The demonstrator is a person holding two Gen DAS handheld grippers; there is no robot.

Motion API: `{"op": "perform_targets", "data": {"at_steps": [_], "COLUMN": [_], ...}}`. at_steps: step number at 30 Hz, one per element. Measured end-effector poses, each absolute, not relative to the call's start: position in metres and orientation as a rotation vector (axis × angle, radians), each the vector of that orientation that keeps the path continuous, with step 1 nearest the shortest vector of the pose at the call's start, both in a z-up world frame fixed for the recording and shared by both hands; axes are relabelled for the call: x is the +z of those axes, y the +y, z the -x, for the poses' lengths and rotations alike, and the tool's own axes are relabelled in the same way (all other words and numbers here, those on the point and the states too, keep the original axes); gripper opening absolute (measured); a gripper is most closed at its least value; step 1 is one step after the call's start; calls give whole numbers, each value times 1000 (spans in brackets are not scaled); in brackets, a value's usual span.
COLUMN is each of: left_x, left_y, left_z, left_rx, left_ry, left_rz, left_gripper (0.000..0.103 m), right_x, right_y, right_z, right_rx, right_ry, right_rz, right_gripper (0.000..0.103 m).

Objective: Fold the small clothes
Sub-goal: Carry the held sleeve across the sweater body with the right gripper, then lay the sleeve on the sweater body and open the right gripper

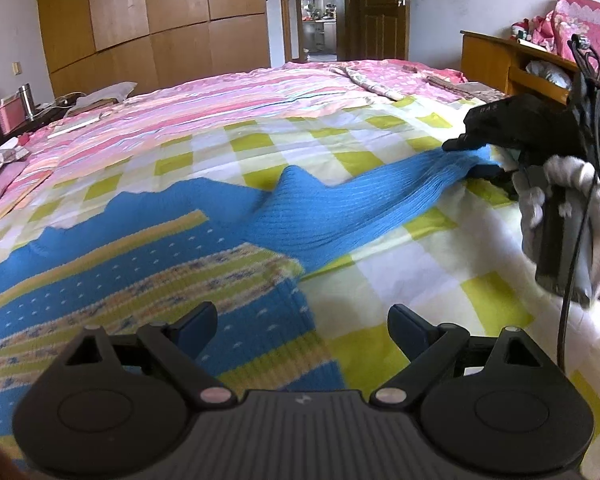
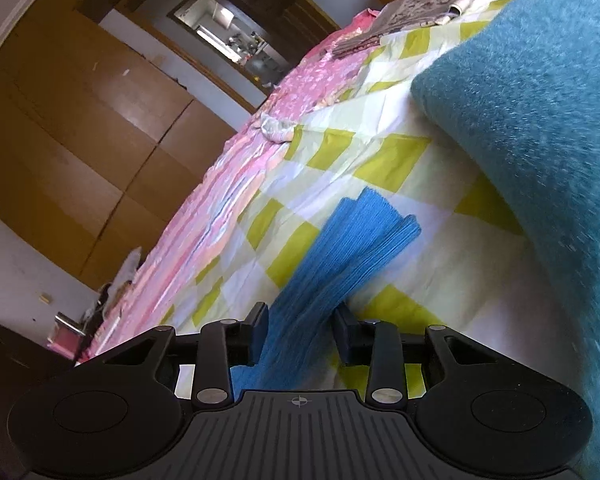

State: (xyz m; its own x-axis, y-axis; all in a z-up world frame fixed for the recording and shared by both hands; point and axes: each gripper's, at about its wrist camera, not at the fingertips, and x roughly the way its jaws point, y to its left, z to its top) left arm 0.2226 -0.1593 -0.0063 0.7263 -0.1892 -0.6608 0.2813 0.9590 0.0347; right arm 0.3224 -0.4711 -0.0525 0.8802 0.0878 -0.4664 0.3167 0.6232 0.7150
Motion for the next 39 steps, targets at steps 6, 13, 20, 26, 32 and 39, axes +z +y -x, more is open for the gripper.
{"op": "perform_targets", "data": {"at_steps": [6, 13, 20, 26, 32, 39], "left_x": [-8, -6, 1, 7, 8, 7], "left_y": [-142, -110, -49, 6, 48, 83], "left_z": [-213, -199, -179, -160, -145, -152], "left_rx": [-222, -191, -137, -77, -28, -33], "left_ry": [731, 730, 726, 707, 672, 669], "left_rz": [-128, -134, -119, -82, -17, 102], "left_gripper": [97, 97, 97, 97, 97, 97], "right_x": [-41, 10, 29, 8, -22, -30], "right_y": [-455, -396, -281, -171, -99, -62], "right_z": [-321, -300, -270, -256, -233, -213], "right_rx": [-109, 55, 289, 414, 449, 452], "right_ry": [501, 414, 441, 534, 555, 501], "right_rz": [-835, -668, -409, -128, 182, 453], "right_gripper": [13, 9, 8, 8, 9, 13]}}
